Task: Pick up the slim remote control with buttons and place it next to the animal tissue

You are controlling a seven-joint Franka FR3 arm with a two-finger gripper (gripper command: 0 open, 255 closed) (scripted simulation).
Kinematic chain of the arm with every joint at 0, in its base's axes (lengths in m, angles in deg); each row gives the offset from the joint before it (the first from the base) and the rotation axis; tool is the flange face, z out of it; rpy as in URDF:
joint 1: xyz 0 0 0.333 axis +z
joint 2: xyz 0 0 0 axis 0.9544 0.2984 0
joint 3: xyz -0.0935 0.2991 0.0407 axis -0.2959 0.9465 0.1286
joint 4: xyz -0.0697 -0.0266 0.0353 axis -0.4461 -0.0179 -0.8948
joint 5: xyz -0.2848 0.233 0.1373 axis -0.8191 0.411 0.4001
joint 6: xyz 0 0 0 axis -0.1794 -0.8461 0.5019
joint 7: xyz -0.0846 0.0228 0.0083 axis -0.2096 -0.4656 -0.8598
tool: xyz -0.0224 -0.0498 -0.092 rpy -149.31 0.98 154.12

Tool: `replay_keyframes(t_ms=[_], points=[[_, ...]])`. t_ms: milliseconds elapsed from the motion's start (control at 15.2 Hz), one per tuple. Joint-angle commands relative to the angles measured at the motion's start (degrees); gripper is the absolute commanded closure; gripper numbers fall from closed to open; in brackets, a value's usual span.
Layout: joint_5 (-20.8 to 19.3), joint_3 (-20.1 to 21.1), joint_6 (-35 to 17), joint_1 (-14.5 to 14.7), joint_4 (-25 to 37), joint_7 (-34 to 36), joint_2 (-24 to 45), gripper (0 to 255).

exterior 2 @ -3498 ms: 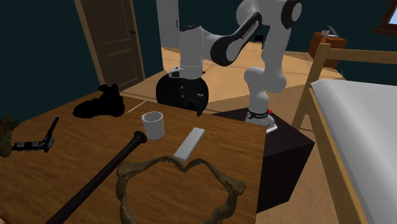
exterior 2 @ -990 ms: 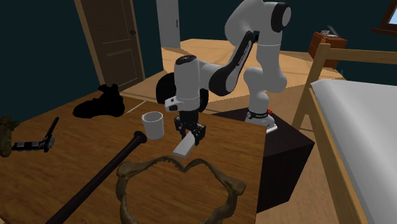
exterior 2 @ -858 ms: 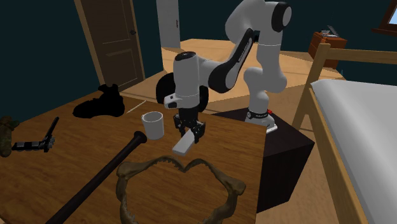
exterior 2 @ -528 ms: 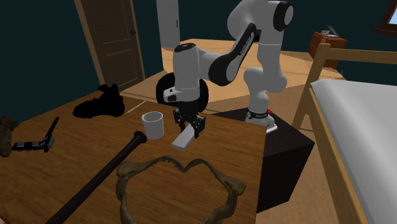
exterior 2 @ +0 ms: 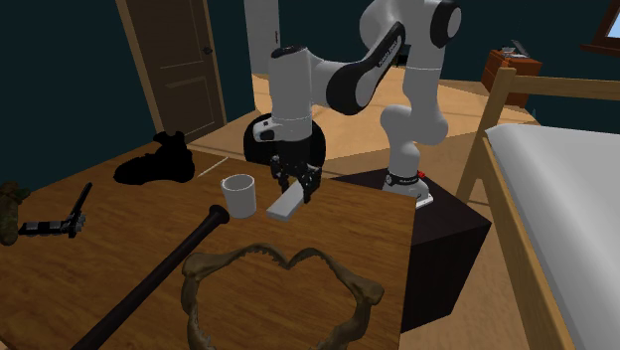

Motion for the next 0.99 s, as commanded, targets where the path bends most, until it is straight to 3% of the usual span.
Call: replay_keyframes(t_ms=[0,924], points=[[0.04,-0.02,1.52,-0.02,0.99,-0.02,-0.53,255],[0.16,-0.10,12.08,-0.08,9.21,0.01,-2.88,255]])
